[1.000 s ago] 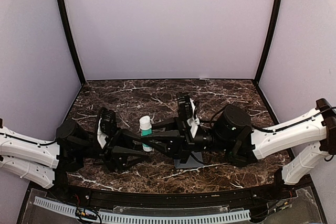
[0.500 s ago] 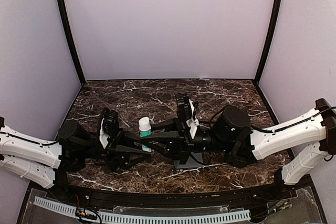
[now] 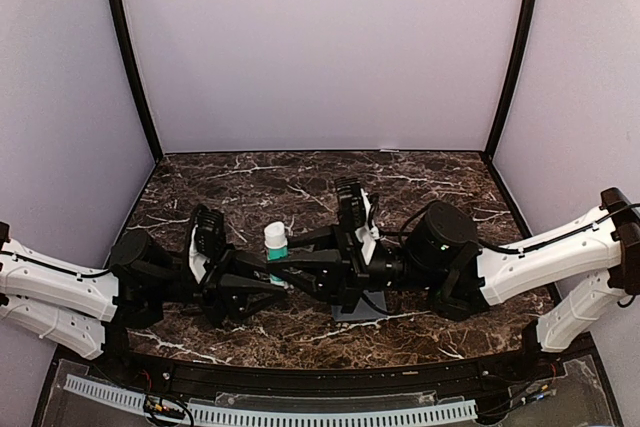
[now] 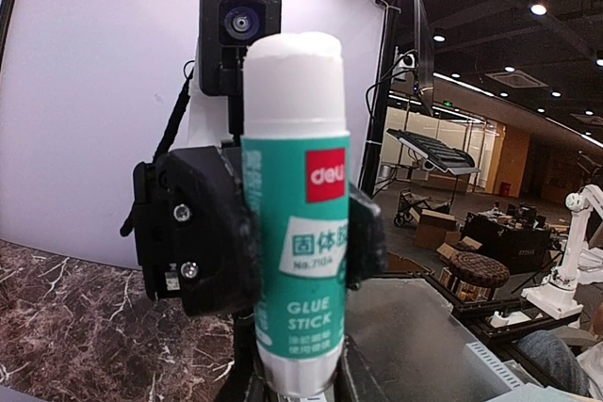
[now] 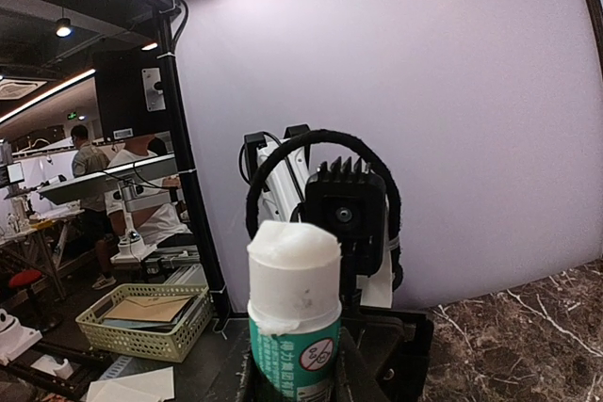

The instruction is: Place the letter into the envelope and seal it

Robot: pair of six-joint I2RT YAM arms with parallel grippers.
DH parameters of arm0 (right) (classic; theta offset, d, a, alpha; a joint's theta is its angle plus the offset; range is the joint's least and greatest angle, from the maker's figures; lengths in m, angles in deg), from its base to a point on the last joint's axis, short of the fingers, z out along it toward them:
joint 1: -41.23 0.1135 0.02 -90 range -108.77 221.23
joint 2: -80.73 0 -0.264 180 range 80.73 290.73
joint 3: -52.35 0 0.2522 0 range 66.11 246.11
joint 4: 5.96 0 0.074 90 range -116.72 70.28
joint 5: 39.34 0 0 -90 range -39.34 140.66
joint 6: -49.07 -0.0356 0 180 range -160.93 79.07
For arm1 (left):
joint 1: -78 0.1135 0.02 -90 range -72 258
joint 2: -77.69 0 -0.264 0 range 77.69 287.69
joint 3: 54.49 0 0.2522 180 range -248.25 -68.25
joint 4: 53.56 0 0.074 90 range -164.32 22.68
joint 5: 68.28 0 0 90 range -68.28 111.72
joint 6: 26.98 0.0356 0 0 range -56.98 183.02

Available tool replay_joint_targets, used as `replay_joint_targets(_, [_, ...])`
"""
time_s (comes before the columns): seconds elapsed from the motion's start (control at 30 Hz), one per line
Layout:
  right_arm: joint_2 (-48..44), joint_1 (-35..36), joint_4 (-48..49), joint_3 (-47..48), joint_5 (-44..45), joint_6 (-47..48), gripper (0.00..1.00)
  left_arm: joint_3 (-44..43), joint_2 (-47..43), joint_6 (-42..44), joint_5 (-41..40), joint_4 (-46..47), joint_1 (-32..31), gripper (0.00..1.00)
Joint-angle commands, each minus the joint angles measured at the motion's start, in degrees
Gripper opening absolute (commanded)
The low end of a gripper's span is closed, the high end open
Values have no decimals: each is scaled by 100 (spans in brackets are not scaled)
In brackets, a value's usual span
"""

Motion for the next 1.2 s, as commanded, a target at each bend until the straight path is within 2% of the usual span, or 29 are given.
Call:
replay_joint_targets(0.0, [9, 22, 95, 16, 238, 62, 0, 49, 19, 17, 117, 326, 16, 24])
replay_joint_targets(0.2, [4, 25, 67, 16, 288, 82, 0, 49, 62, 12, 141, 381, 17, 26])
replay_joint_targets(0.37, [20, 28, 46, 7, 310, 95, 0, 47, 56, 11, 217, 391, 16, 35])
replay_joint_targets(0.5, [22, 26, 57, -2, 330, 100, 0, 61, 46, 20, 215, 400, 13, 37])
replay_joint_targets(0.93, [60, 22, 56, -81, 411, 107, 0, 96, 17, 11, 62, 443, 16, 22])
replay_joint_targets(1.17, [-37, 50, -135, -230, 892, 282, 0, 132, -124, 117, -343, 267, 16, 13])
